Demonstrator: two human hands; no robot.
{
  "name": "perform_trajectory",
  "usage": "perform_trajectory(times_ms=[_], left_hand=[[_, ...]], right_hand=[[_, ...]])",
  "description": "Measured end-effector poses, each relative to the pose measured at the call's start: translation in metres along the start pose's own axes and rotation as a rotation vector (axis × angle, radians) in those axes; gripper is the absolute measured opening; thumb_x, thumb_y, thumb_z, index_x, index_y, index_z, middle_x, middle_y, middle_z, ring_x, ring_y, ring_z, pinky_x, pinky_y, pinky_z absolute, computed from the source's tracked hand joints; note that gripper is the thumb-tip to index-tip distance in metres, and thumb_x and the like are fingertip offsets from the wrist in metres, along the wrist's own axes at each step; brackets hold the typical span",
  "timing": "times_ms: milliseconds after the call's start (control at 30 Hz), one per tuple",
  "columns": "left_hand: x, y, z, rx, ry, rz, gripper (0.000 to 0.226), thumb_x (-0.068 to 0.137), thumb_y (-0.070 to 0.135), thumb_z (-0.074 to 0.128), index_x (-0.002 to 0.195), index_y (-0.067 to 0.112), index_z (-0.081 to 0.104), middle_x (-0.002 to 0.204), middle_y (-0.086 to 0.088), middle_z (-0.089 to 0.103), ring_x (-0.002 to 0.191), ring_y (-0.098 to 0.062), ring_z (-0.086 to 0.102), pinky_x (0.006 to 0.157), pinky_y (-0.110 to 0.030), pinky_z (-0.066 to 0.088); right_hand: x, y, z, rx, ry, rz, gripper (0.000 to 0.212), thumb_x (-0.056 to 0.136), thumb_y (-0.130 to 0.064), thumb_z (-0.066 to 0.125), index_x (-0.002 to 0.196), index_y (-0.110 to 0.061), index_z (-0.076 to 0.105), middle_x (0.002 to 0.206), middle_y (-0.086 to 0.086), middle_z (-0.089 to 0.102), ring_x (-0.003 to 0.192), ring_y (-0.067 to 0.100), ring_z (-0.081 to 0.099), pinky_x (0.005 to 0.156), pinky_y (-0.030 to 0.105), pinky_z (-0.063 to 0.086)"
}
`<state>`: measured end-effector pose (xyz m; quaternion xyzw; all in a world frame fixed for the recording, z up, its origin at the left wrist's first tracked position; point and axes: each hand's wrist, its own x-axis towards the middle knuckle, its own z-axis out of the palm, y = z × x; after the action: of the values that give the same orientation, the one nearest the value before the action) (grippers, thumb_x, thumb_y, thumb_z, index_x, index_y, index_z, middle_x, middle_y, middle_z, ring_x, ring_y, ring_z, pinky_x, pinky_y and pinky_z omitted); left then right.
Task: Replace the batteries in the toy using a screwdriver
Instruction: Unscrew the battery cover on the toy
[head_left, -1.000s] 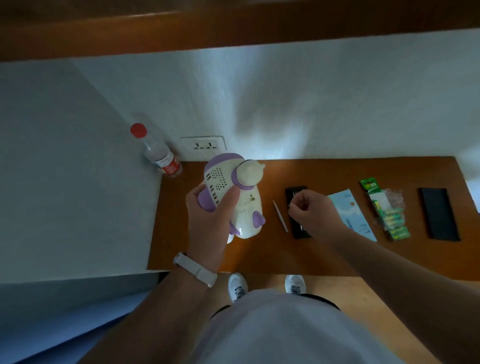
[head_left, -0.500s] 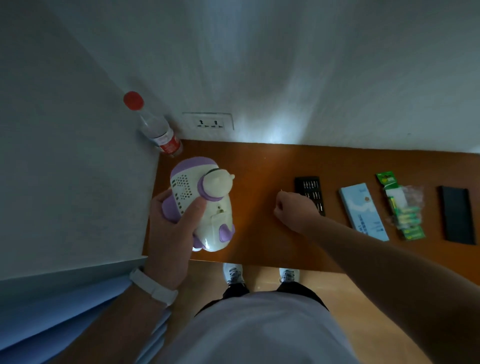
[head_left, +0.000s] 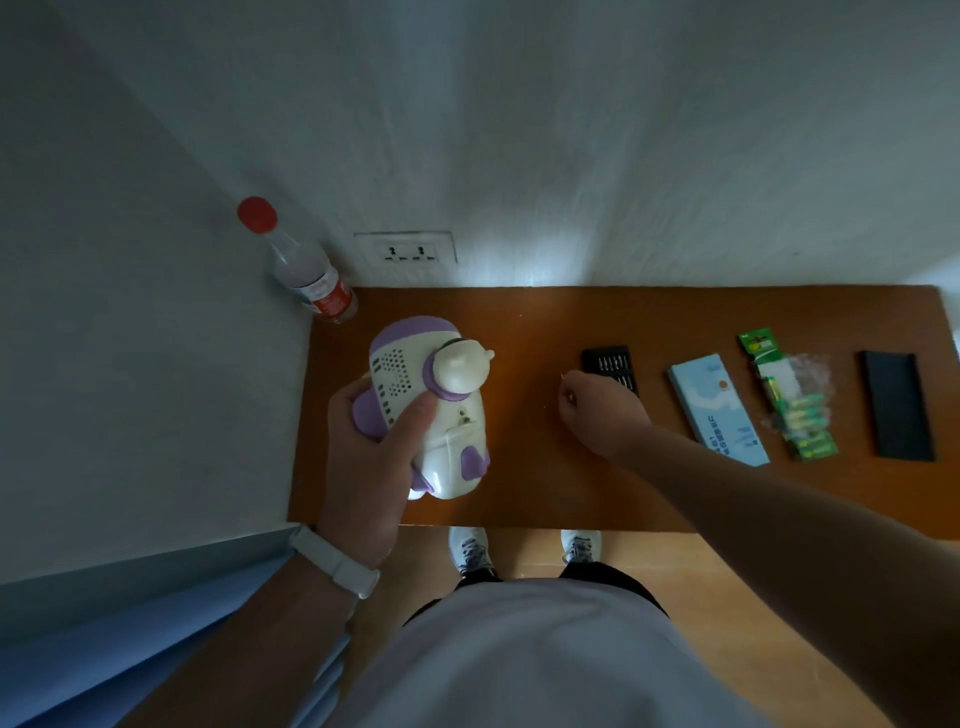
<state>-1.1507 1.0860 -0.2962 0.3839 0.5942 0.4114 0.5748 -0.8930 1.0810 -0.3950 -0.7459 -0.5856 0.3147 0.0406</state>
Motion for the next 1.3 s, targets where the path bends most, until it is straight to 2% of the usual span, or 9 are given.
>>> perform_trajectory(times_ms=[133,267,467,567,700,867,1000,1167,1300], left_hand=[[-0.002,0.008,0.018,0.004,-0.043,0.014,0.089,0.057,0.053,0.085,0.131,0.023,0.047,0.122,0.001,0.066,0.109,-0.016,0.069,0.07,-0.029,0.061],[-0.008,0.018,0.043,-0.007,-0.102,0.034,0.076,0.056,0.053,0.084,0.121,0.037,0.048,0.109,0.014,0.068,0.103,-0.007,0.069,0.066,-0.028,0.061],[-0.025,0.035,0.082,-0.024,-0.197,0.073,0.072,0.06,0.049,0.085,0.12,0.039,0.047,0.108,0.013,0.071,0.102,-0.014,0.072,0.065,-0.031,0.062],[-0.035,0.046,0.097,-0.01,-0.226,0.124,0.076,0.058,0.054,0.087,0.12,0.04,0.046,0.109,0.013,0.07,0.103,-0.015,0.072,0.064,-0.027,0.061],[-0.046,0.057,0.115,0.022,-0.233,0.2,0.07,0.06,0.053,0.078,0.12,0.041,0.045,0.118,0.004,0.065,0.108,-0.017,0.068,0.066,-0.026,0.06],[-0.057,0.06,0.134,0.045,-0.225,0.286,0.06,0.075,0.039,0.085,0.12,0.038,0.044,0.114,0.007,0.064,0.107,-0.014,0.067,0.066,-0.022,0.059],[-0.064,0.062,0.144,0.059,-0.23,0.352,0.063,0.067,0.038,0.08,0.119,0.033,0.045,0.103,0.022,0.067,0.104,-0.008,0.067,0.069,-0.02,0.058],[-0.073,0.068,0.149,0.113,-0.251,0.424,0.067,0.067,0.041,0.079,0.124,0.032,0.045,0.114,0.011,0.066,0.11,-0.017,0.066,0.076,-0.026,0.059],[-0.083,0.072,0.15,0.196,-0.201,0.515,0.067,0.071,0.046,0.079,0.128,0.039,0.045,0.118,0.014,0.065,0.113,-0.016,0.064,0.08,-0.027,0.059]], right_hand=[[-0.026,-0.007,-0.028,0.164,0.01,-0.025,0.01,0.1,-0.031,0.05,0.102,-0.028,0.059,0.077,-0.007,0.064,0.062,0.014,0.066,0.056,0.036,0.058],[-0.058,-0.017,-0.058,0.277,0.071,-0.078,0.008,0.097,-0.033,0.055,0.095,-0.034,0.062,0.076,-0.011,0.064,0.063,0.007,0.063,0.057,0.029,0.057],[-0.107,-0.028,-0.102,0.638,0.134,-0.16,0.014,0.086,-0.035,0.061,0.097,-0.042,0.059,0.088,-0.016,0.065,0.081,0.004,0.062,0.065,0.015,0.051],[-0.123,-0.029,-0.12,0.911,-0.015,-0.193,0.035,0.074,-0.047,0.061,0.107,-0.056,0.052,0.103,-0.025,0.066,0.097,0.001,0.065,0.08,0.024,0.058],[-0.129,-0.019,-0.135,1.174,-0.154,-0.194,0.052,0.074,-0.041,0.07,0.12,-0.053,0.052,0.118,-0.015,0.068,0.112,0.013,0.066,0.095,0.039,0.056],[-0.132,-0.011,-0.149,1.241,-0.22,-0.224,0.058,0.078,-0.039,0.073,0.128,-0.052,0.047,0.124,-0.01,0.067,0.117,0.015,0.064,0.097,0.043,0.054],[-0.133,-0.006,-0.157,1.276,-0.228,-0.27,0.059,0.082,-0.033,0.072,0.133,-0.05,0.046,0.124,-0.009,0.066,0.118,0.016,0.063,0.097,0.046,0.054],[-0.137,0.0,-0.168,1.295,-0.241,-0.375,0.063,0.086,-0.025,0.07,0.137,-0.048,0.041,0.126,-0.006,0.065,0.118,0.02,0.062,0.096,0.045,0.054],[-0.138,-0.003,-0.174,1.249,-0.219,-0.473,0.068,0.08,-0.024,0.073,0.138,-0.038,0.039,0.122,0.002,0.064,0.09,0.017,0.069,0.082,0.035,0.054]])
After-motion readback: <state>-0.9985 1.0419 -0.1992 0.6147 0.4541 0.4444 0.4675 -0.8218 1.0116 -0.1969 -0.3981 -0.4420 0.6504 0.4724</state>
